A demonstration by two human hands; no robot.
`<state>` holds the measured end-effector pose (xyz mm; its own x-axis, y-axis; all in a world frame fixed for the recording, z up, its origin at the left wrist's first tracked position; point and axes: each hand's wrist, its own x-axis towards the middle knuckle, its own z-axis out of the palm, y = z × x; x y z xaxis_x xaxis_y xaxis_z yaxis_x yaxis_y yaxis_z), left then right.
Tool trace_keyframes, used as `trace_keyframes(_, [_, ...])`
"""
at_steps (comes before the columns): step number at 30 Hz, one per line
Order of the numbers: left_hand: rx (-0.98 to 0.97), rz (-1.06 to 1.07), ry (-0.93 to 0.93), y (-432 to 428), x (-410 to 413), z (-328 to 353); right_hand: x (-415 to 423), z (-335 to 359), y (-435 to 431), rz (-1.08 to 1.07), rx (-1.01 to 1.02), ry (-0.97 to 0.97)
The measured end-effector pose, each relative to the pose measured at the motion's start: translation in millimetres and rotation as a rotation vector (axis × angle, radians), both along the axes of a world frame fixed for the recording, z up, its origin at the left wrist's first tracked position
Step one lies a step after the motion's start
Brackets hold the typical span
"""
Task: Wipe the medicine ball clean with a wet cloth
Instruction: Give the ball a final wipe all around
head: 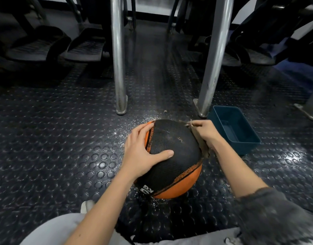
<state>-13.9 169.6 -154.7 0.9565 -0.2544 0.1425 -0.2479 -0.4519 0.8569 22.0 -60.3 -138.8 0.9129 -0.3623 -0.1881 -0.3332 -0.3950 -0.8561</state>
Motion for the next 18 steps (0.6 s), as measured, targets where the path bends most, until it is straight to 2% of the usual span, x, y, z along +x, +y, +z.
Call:
trace_keyframes(3, [-0.034, 0.019, -0.007, 1, 1, -2, 5, 31, 28, 0.107, -0.056, -0.198])
trace_keyframes(7, [-0.052, 0.048, 0.013, 1, 5, -4, 3, 51, 74, 0.45, -0.434, -0.342])
trace_keyframes(10, [-0.067, 0.04, 0.054, 0, 7, -1, 4, 40, 57, 0.29, -0.465, -0.337])
trace_keyframes(12, [-0.049, 0.043, 0.053, -1, 7, 0, -4, 18, 29, 0.07, -0.371, -0.277])
trace_keyframes(15, [-0.039, 0.055, 0.04, -4, 8, 1, -24, -17, 6, -0.225, 0.134, -0.106])
trace_keyframes(16, [-0.033, 0.059, 0.036, -5, 7, 1, -26, -25, 6, -0.282, 0.243, -0.079])
trace_keyframes(18, [-0.032, 0.076, 0.028, -5, 6, 0, -23, -26, 9, -0.334, 0.216, -0.117])
